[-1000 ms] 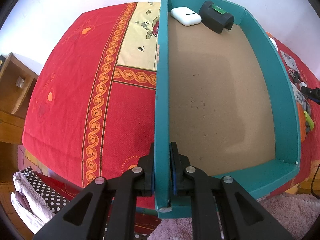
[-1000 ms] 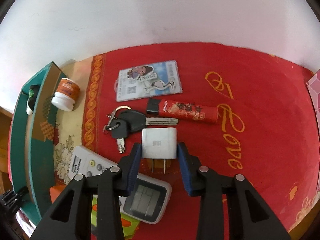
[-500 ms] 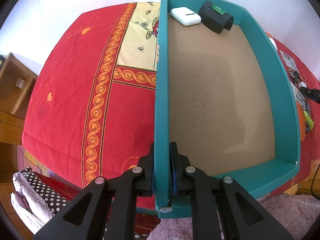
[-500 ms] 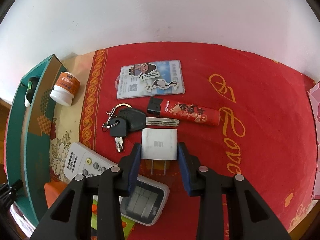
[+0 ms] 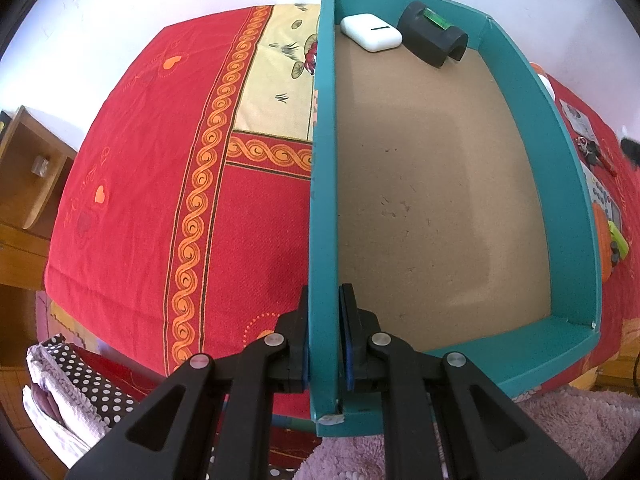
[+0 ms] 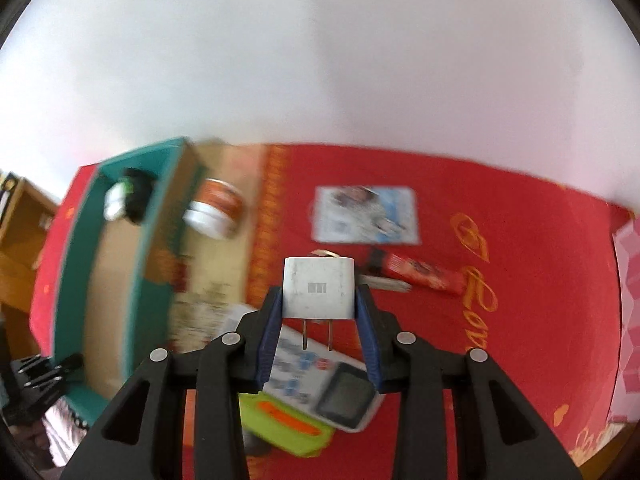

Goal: Organize objects
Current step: 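Carry the charger plug into the box and release it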

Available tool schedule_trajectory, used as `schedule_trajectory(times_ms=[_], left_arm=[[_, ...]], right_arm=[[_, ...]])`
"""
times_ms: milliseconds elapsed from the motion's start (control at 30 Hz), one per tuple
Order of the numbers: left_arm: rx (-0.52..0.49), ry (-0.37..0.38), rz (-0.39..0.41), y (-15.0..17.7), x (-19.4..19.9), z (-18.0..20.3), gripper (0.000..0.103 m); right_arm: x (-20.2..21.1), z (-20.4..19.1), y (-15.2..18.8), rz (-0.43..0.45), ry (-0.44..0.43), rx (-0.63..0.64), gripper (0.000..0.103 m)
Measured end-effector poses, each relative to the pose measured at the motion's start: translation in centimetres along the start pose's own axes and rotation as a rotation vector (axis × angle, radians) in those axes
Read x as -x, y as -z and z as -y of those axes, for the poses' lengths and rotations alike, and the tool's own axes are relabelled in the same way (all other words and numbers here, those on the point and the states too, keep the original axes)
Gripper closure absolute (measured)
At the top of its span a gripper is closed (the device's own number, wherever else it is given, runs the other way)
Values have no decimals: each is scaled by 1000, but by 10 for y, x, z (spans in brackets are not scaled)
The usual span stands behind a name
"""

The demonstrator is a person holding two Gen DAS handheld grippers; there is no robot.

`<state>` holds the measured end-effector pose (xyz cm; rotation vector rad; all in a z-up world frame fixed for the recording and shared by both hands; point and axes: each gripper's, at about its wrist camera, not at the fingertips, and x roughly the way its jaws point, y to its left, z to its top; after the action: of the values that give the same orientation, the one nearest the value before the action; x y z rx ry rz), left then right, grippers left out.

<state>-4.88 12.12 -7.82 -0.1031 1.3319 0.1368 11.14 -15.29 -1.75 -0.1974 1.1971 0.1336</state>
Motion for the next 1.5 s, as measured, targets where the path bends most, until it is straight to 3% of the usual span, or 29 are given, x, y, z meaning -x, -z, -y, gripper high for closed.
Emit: schedule_trajectory(times_ms=[367,633,1067,1500], left_arm=[[17,8,-21,-8,-3,-4,93],[20,23,-48,-11,-6,-10,94],[9,20,-46,-9,-10,-7,95],[-7,16,-37,-1,-8,5,94]], right_arm=[[25,-118,-27,-12,-209,224,66],[-13,-194,-34,-90,-276,369,66],[-110,-260,-34,-203,-236,515,66],[-136,-273,-40,-192,-195,527,66]])
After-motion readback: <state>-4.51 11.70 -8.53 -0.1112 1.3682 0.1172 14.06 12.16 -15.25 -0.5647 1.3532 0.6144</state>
